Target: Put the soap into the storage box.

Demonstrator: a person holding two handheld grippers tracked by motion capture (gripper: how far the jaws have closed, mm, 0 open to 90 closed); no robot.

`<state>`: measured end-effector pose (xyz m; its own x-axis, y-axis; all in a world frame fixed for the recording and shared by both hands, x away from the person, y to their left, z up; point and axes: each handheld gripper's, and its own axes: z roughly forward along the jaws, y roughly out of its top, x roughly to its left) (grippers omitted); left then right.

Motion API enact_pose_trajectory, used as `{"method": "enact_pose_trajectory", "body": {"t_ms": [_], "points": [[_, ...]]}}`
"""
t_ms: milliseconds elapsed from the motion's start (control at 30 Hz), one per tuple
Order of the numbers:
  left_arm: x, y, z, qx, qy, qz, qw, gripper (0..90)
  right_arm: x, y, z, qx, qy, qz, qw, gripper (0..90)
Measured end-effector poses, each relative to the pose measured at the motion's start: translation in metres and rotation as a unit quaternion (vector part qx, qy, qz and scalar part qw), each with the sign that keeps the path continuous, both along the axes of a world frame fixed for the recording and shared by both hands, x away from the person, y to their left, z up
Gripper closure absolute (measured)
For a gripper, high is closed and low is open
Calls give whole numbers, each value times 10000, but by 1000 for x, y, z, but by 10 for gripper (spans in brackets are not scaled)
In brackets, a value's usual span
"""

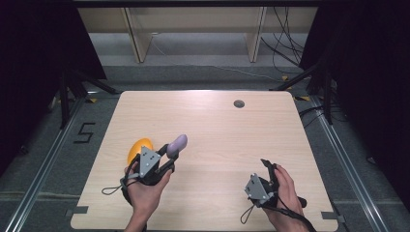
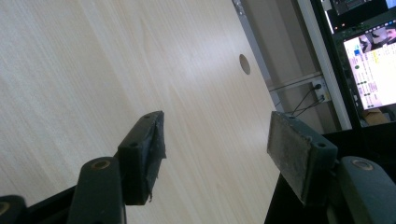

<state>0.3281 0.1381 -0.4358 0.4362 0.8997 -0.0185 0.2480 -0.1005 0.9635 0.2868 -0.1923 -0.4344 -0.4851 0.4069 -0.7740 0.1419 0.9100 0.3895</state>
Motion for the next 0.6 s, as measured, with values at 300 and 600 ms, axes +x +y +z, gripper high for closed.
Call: {"method": "enact_pose_trajectory", "body": {"t_ms": [300, 600], "points": [[1, 17, -2, -85, -2, 315, 9995, 593, 0, 0, 0, -10, 14, 6, 10000, 374], [2, 27, -3, -116, -40, 470, 9988, 594, 0, 0, 0, -12, 8, -7, 10000, 374]]}}
